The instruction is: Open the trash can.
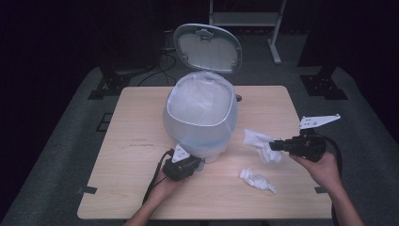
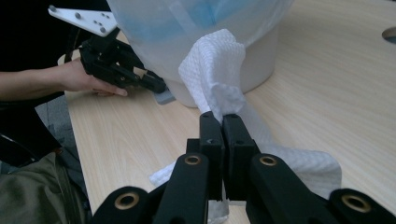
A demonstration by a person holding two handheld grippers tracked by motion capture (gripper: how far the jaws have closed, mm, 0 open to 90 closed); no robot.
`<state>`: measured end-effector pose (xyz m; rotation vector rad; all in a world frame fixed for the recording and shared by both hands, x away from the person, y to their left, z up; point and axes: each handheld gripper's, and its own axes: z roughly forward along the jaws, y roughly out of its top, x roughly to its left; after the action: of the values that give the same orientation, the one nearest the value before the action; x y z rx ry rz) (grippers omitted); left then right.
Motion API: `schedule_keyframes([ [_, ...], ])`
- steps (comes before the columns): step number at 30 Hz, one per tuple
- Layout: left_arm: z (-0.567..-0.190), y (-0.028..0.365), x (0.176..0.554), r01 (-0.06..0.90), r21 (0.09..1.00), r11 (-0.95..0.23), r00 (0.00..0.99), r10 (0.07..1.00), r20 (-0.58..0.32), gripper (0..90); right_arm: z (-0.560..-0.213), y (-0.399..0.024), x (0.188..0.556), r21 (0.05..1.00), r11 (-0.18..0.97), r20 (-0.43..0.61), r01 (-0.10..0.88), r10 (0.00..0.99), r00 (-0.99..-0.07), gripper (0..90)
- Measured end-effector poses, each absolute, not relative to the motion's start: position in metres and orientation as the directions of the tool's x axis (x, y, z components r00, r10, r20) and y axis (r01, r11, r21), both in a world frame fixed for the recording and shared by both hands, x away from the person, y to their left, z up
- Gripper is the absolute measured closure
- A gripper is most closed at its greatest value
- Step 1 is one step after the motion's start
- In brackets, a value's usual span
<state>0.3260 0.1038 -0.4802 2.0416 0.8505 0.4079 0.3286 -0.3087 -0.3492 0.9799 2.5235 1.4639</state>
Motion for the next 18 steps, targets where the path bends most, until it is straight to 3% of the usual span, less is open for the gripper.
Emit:
schedule_keyframes([
  [18,-0.480,0.104,0.326,0.424,0.820,-0.385,0.712,0.701,-0.039,67.6,-0.303,-0.303,0.327,0.833,0.330,0.227,0.445,0.529,-0.817,87.6],
])
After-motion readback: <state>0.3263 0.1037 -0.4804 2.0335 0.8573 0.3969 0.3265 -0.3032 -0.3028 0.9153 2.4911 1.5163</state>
